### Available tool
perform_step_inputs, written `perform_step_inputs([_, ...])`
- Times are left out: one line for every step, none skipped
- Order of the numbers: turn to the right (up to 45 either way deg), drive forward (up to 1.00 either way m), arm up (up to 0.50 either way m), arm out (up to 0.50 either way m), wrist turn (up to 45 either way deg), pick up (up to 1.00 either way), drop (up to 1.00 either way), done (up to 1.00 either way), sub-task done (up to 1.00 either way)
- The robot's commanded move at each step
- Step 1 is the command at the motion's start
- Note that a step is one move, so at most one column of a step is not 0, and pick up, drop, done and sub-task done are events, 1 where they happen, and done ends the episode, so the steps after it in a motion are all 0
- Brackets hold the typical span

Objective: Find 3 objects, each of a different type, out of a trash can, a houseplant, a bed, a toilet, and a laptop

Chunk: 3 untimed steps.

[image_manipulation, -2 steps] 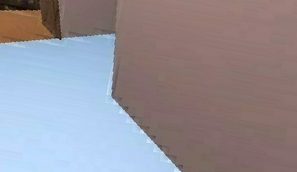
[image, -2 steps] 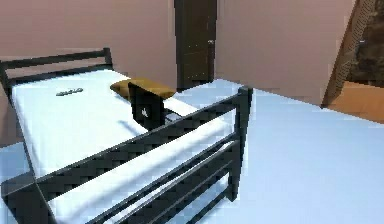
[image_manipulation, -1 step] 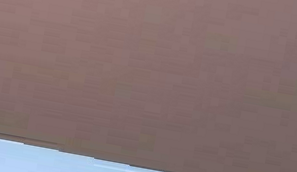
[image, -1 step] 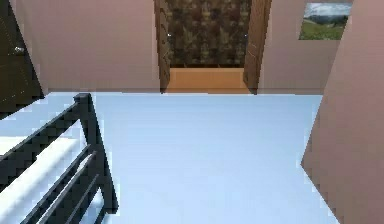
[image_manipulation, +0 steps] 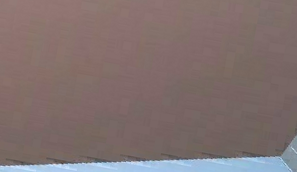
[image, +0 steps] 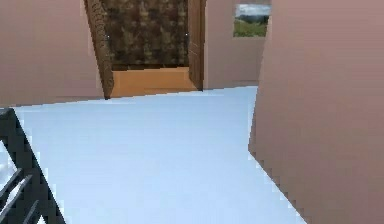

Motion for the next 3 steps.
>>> perform_step_inputs([0.0,1.0,0.0,0.0,0.0,0.0,0.0,0.0,0.0])
perform_step_inputs([0.0,0.95,0.0,0.0,0.0,0.0,0.0,0.0,0.0])
perform_step_inputs([30.0,0.0,0.0,0.0,0.0,0.0,0.0,0.0,0.0])
